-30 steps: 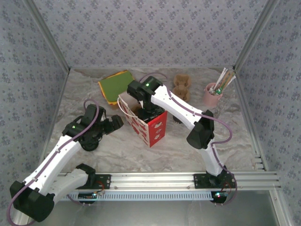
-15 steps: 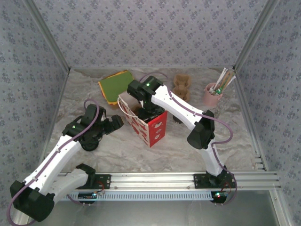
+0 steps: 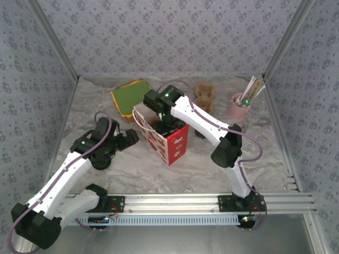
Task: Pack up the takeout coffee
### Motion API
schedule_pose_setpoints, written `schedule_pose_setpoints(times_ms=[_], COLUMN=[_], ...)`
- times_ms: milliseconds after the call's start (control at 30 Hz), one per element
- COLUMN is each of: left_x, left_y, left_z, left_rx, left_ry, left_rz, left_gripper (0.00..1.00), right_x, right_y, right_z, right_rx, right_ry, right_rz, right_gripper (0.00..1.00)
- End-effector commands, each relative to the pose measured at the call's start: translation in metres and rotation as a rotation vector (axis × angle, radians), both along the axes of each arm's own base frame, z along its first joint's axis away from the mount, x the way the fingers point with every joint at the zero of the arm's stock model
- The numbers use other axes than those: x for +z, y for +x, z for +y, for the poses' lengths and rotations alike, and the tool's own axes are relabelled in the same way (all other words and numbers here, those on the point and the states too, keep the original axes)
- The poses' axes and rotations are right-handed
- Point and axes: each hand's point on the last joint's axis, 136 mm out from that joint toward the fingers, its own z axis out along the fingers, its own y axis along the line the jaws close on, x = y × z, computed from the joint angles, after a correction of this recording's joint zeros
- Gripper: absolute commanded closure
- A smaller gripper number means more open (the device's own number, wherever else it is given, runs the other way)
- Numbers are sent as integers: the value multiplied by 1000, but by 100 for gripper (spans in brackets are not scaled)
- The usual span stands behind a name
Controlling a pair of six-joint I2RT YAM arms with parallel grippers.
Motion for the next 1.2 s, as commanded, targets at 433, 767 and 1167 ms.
schedule_pose_setpoints(times_ms=[433,767,1167], left_x=[3,3,2], left_y=[2,3,3], left_z=[-2,-2,-3], left_rx=[-11,-14,-13], left_ry=[-7,-4,-3], left_rz=[-4,-6,-3], left_gripper=[0,0,0], right_x=[17,14,9], right_y=[-8,-3,-1], right_z=[-18,-21,-20], right_rx=[-17,-26,-28], right_ry=[-30,-37,-38], right_rz=[-5,-8,-10], right_gripper=[37,37,36])
